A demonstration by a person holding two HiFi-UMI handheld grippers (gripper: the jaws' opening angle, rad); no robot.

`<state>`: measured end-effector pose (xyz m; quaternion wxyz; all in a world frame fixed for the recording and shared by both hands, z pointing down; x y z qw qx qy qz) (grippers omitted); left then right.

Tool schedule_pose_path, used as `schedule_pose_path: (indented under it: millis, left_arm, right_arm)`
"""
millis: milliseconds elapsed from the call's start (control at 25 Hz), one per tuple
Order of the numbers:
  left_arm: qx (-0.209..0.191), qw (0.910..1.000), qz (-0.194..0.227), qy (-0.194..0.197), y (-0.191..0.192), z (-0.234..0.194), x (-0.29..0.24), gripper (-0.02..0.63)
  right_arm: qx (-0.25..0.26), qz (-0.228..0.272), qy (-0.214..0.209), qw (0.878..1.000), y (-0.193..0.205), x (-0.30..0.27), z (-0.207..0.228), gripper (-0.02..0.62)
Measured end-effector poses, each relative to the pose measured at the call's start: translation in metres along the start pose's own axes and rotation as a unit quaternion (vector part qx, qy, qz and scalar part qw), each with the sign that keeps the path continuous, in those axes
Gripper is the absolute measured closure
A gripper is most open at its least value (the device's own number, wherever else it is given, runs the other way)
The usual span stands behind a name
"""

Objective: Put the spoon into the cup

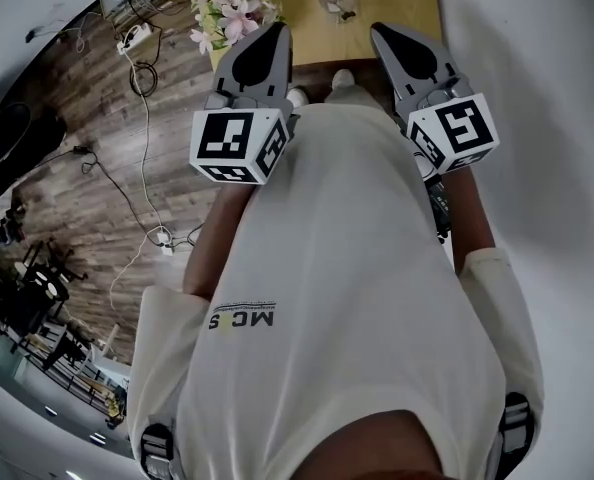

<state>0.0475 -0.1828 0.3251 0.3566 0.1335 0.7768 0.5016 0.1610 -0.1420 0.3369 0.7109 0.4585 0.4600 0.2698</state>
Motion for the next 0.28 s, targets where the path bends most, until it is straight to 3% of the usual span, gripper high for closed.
schedule_pose_path:
  millis: [280]
  left_arm:
    - [0.002,1.0000,-0.004,-0.001,0.0023,-0.0022,0.0000,0.594]
  right_arm:
    - [-0.003,0.007,0.007,1.000,-0.0027,-0.0011,0.0015,0.565]
Point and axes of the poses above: the fingertips, and each gripper's own axes: x backward along the fingers, z to its right, y out of its underside, the point moved 1 cm from there along x, backward along the fingers, and after that the axes turned 3 degrees about -z, right-handed, at the moved point
